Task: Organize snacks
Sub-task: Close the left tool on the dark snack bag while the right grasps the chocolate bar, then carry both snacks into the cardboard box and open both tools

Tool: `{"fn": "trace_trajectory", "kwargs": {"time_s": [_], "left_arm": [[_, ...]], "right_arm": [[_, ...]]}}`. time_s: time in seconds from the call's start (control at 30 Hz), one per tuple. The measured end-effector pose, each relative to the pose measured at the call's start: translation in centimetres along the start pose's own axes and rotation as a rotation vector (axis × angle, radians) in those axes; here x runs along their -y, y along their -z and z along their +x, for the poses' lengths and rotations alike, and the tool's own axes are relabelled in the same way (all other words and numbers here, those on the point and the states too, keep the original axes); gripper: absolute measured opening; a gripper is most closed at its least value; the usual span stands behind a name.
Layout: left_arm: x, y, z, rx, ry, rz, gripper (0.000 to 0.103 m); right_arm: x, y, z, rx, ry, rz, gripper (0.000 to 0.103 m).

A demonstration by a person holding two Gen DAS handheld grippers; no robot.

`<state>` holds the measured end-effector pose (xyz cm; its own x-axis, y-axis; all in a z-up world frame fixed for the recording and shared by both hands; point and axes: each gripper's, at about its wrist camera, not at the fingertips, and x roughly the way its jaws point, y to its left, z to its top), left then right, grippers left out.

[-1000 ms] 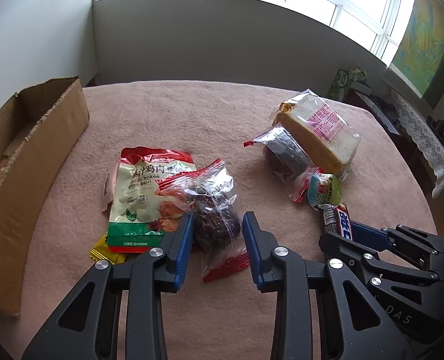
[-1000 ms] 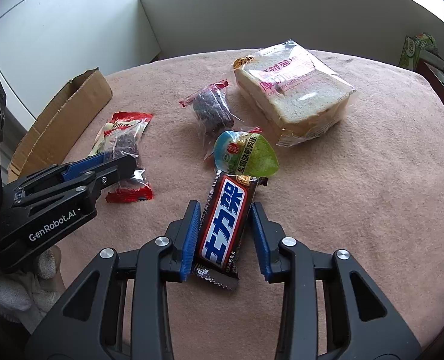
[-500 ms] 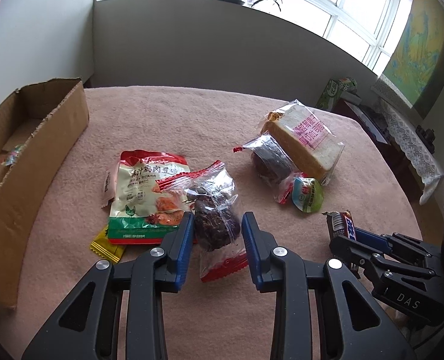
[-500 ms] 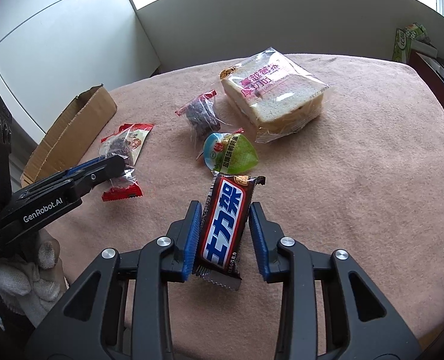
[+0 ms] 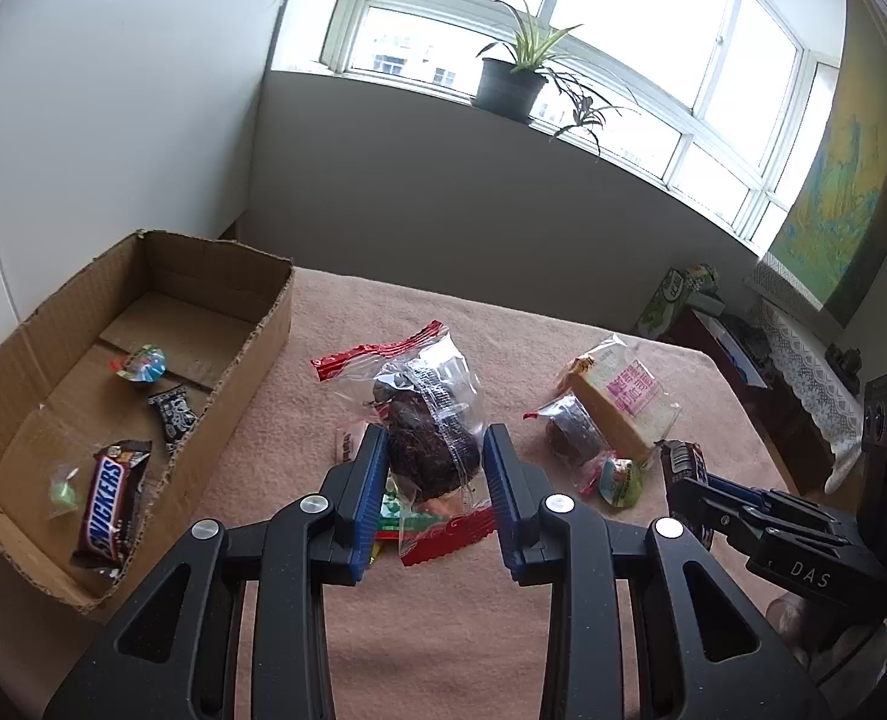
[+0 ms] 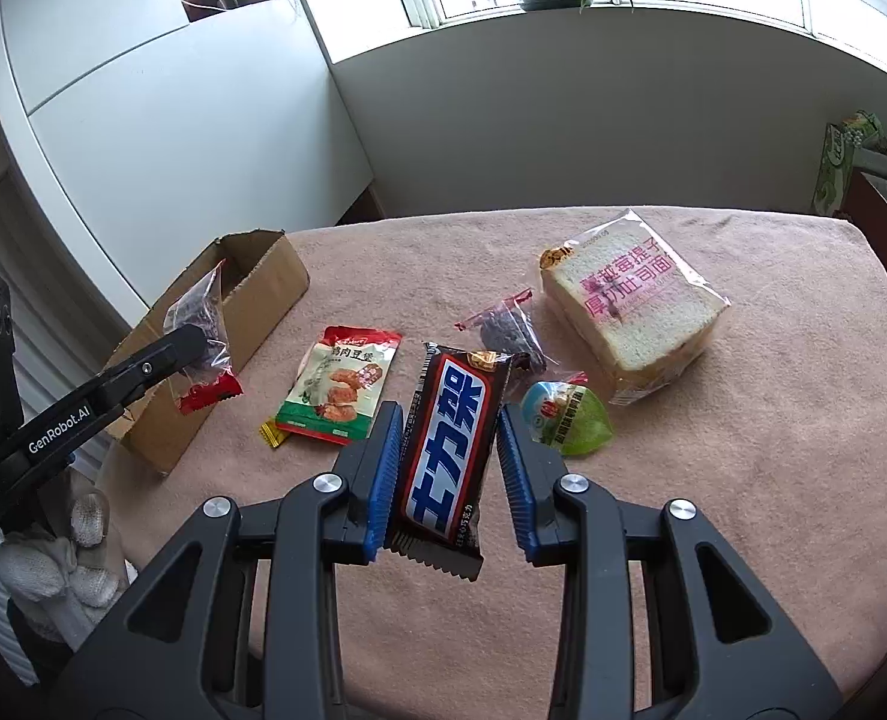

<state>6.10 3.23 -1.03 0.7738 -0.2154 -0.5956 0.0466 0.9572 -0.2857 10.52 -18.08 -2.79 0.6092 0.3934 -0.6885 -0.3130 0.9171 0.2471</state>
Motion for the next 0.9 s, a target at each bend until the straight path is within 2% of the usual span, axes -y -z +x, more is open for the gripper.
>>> {"fn": "trace_trajectory", "kwargs": {"time_s": [0.3, 0.63, 0.9], "left_arm": [[-5.5, -0.5, -2.8, 0.081, -0.057, -0.084, 0.031], [-12.1, -0.4, -4.8, 0.134, -0.168, -0.178, 0.031], [-15.2, 0.0, -4.6, 0.112, -0.203, -0.223, 0.031]], "right_arm": [[-7.5, -2.9, 1.8, 0.026, -0.063, -0.101, 0.034], [-16.6, -5.2, 6.0, 0.007, -0.131, -0.195, 0.034], [-21.2, -7.4, 10.9, -0.015, -0.115, -0.249, 0.034]]}}
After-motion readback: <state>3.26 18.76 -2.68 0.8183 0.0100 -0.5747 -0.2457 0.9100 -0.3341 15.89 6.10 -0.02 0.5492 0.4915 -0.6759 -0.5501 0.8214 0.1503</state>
